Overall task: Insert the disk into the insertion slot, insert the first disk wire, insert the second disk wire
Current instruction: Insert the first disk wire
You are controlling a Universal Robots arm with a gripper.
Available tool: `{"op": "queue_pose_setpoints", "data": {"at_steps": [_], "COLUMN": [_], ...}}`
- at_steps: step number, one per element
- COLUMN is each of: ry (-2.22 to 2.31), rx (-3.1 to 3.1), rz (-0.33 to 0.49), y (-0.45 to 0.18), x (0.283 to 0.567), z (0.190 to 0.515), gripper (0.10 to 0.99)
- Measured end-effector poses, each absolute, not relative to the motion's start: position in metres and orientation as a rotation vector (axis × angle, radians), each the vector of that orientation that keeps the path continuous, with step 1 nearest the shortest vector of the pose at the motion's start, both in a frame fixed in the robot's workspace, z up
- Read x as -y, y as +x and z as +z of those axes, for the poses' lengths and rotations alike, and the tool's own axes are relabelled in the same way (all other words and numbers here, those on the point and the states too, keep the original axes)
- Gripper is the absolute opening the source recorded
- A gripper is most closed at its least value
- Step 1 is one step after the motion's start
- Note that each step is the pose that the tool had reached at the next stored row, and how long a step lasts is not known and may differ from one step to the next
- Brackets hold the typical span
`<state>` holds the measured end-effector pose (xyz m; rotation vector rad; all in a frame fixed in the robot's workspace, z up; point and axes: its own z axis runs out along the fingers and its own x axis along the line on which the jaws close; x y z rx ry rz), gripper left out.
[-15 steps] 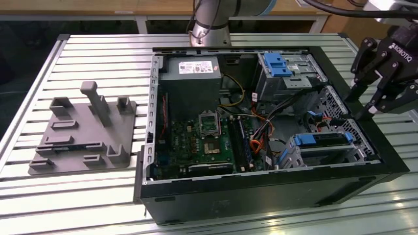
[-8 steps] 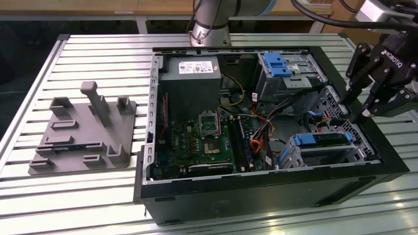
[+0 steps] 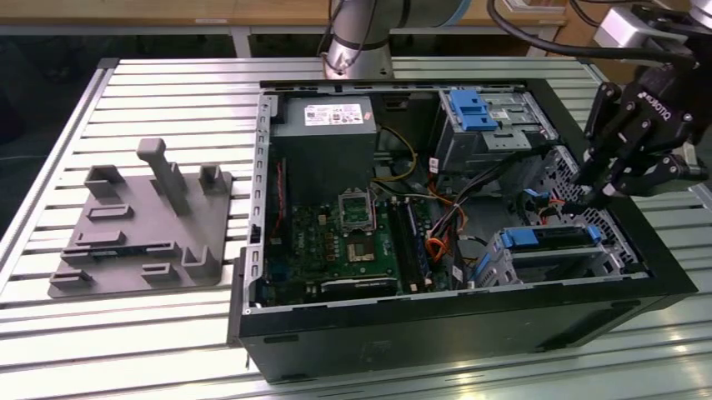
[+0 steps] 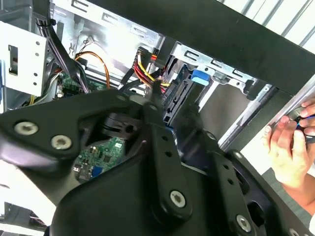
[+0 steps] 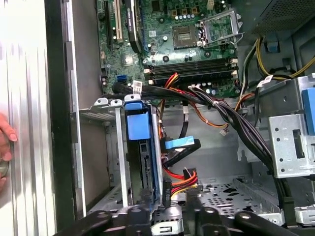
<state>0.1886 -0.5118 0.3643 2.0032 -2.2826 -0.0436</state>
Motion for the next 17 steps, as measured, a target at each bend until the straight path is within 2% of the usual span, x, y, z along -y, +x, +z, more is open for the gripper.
{"op": "queue_pose_setpoints", "data": {"at_steps": [1,17], "ry": [2.001,1.968], "rx": [2.284,2.311], "rz": [-0.044,-0.048], "y": [0.189,0.189], "x": [0.512,0.511], "z": [0.363,0.346], "gripper": [0.349,0.349]}}
